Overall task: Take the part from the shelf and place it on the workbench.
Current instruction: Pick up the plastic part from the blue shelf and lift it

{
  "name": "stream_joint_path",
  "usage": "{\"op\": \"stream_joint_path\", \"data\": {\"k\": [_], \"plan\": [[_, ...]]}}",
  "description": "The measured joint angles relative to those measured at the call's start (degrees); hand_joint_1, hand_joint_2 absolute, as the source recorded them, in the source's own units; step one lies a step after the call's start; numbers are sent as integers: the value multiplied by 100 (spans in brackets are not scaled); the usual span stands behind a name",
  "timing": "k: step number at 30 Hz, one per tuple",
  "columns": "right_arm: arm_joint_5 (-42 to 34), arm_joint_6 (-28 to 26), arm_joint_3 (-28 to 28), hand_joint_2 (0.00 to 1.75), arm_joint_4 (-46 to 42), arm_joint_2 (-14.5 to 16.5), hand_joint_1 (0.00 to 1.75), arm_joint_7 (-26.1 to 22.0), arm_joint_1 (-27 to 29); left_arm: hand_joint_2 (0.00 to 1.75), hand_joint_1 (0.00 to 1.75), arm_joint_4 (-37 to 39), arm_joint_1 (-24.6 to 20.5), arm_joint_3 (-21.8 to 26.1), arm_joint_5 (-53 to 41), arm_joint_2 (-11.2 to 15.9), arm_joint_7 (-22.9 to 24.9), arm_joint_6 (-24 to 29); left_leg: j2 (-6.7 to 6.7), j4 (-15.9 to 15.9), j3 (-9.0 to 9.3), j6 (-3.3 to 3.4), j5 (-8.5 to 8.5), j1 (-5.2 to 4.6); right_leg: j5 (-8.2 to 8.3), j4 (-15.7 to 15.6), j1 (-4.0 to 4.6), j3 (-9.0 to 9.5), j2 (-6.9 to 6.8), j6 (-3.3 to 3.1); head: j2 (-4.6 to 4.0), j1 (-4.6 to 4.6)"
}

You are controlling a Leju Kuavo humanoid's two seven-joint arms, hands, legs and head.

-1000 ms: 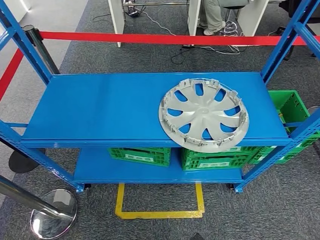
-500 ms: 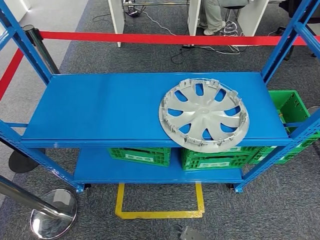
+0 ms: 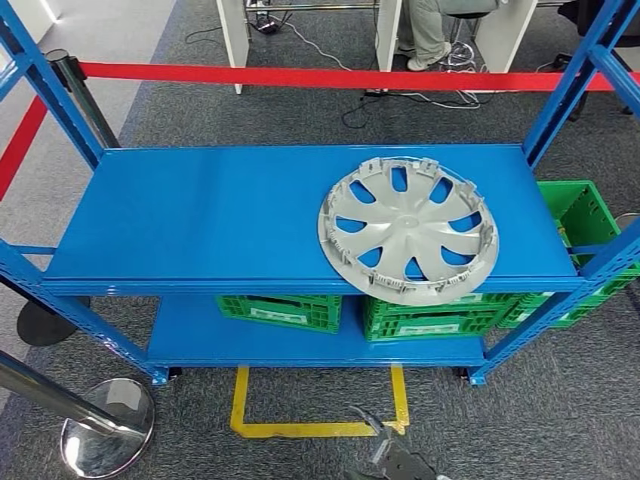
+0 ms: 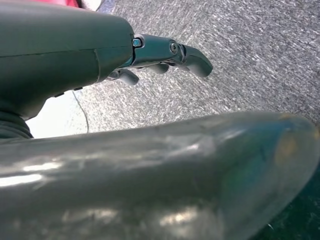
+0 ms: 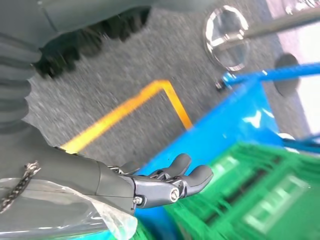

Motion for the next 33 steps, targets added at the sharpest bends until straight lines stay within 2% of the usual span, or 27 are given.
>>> {"op": "stream_joint_path", "data": {"k": [2,6,8,13,16,22,33], "plan": [[110,-24,-153,175,-645,-153,0,305,181,0,0,0,4,-14,90,2,21,75,0,0,0,2,-1,-1,0,0,0,1,-1,0,0,-1],[555,-236,-459,175,-2367,-502,0,1227,598,0,0,0,18,-14,234,5,37,207,0,0,-1,4,-3,-1,0,-1,0,0,0,1,0,0],[964,-530,-611,175,-3020,-588,0,1334,731,0,0,0,16,-14,274,5,36,234,0,0,0,4,-3,-1,0,-2,0,0,1,1,1,0],[1655,-1281,-857,175,-4048,-642,0,1179,937,0,0,0,13,-14,326,5,35,255,0,0,0,4,-3,-1,0,-2,0,0,1,1,0,-1],[2223,-1771,-953,175,-4443,-643,0,1165,998,0,0,0,8,-16,354,5,43,253,0,0,0,4,-3,0,0,-2,0,1,1,1,0,0],[3126,-2415,-1041,175,-4923,-643,0,1258,1047,0,0,0,0,-49,373,7,89,216,0,0,0,4,-3,-1,0,-2,0,1,1,1,0,1],[4855,-3565,-1038,175,-4980,-643,0,1745,1047,0,0,0,-27,-176,409,8,128,200,0,0,0,5,-3,-1,0,-3,0,1,0,1,0,0]]}}
